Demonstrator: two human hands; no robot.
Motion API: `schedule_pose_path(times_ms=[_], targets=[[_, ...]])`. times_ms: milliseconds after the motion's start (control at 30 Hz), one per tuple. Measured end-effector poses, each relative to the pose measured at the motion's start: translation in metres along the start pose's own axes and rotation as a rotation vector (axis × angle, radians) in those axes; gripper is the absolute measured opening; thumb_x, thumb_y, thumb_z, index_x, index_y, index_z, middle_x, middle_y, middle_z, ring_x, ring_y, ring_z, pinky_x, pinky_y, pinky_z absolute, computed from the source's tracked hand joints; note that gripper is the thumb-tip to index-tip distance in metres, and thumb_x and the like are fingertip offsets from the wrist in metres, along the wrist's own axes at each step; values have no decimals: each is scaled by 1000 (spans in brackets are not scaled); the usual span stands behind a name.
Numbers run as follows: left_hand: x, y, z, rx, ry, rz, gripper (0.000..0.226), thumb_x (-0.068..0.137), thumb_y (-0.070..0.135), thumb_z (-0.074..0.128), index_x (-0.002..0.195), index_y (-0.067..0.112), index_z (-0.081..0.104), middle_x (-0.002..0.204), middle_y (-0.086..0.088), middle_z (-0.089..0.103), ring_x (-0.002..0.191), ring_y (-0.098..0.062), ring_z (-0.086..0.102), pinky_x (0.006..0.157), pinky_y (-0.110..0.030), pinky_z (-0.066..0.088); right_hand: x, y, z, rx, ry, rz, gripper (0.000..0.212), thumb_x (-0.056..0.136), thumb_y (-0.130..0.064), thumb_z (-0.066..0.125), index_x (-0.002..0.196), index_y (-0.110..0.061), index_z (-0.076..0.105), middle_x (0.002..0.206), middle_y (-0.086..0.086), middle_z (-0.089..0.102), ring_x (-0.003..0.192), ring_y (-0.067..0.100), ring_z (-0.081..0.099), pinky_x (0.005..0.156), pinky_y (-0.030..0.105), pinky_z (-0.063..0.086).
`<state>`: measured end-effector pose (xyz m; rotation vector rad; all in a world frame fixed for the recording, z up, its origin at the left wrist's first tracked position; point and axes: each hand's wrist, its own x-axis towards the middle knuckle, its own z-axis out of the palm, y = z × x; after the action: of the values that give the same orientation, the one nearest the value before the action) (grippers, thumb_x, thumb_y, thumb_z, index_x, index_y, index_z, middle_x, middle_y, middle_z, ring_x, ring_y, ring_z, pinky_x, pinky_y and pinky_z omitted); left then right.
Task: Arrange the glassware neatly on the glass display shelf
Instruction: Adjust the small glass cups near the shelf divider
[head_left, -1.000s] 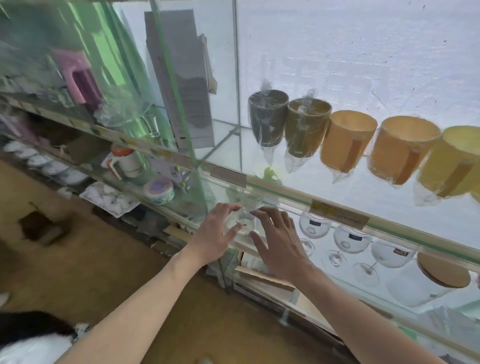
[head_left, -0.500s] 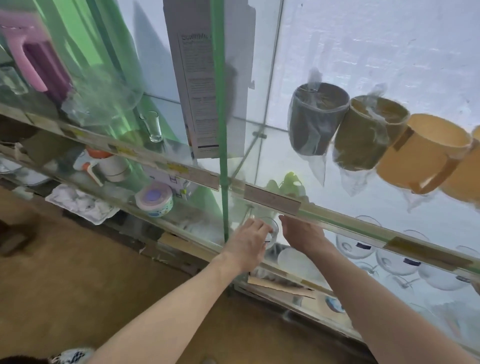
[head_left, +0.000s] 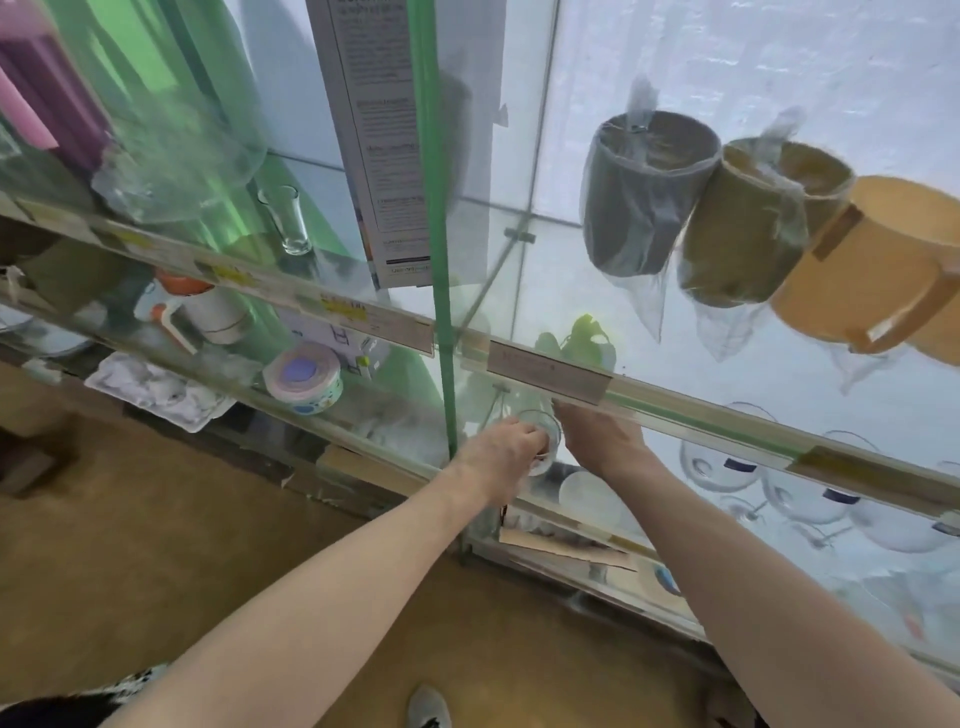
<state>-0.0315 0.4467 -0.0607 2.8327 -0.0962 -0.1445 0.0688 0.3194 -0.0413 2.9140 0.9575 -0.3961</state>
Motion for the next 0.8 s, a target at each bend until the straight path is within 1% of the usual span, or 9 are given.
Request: schedule_pose_path(times_ms=[67,167,233,300,367,500,600,733,800], targets=[[2,0,-1,7,-28,1,34,93,-5,58,122,12,58,120,-3,61,116,-22,53,103,-37,48,-7,2,5,-36,108,-29,17,92,-2,54,100,-15,61,98,10,70,82,32,62,63,34,42],[4,0,-4,28,-49,-2,28,94,-7,56,113,13,59,116,-3,62,113,-22,55,99,-37,50,-20,6,20,2,187,-33,17,91,-5,59,84,-19,54,86,6,71,78,33,68,60,36,44],[4,-1,-5,44,-56,5,26,92,-10,55,105,13,60,113,-3,63,110,-22,56,96,-37,51,-30,7,24,-4,224,-39,9,91,-8,65,90,-16,62,89,6,72,86,32,69,70,40,53],[6,-1,-7,64,-74,12,26,92,-10,55,106,11,62,114,-3,64,111,-22,57,98,-36,51,-39,9,32,4,267,-55,9,92,-12,69,101,-12,68,96,7,71,95,32,67,77,40,52],[8,-2,-8,78,-88,21,25,93,-10,56,106,11,64,117,-3,65,113,-22,58,100,-36,50,-45,11,36,40,270,-55,15,94,-13,68,108,-9,68,100,8,68,98,32,63,72,40,50],[11,-2,-10,97,-95,33,24,94,-10,54,100,10,65,109,-4,66,107,-22,59,97,-35,50,-56,13,39,59,233,-41,8,95,-12,67,103,-9,66,99,5,60,97,29,60,62,35,41],[13,-3,-12,98,-101,42,24,95,-10,53,98,11,65,106,-5,66,103,-22,60,94,-34,51,-61,13,41,89,246,-26,7,96,-11,67,102,-9,67,97,4,59,95,27,59,62,34,42],[13,-3,-12,102,-115,51,22,96,-9,54,95,10,65,103,-5,67,97,-22,62,91,-34,52,-65,13,42,135,251,-2,17,100,-22,65,107,-7,68,102,5,61,101,27,58,69,39,54],[13,-4,-13,101,-115,54,22,96,-9,54,93,10,65,101,-5,66,95,-23,63,89,-36,54,-66,13,42,140,259,11,20,101,-25,63,108,-7,69,102,5,62,102,27,58,70,39,53]])
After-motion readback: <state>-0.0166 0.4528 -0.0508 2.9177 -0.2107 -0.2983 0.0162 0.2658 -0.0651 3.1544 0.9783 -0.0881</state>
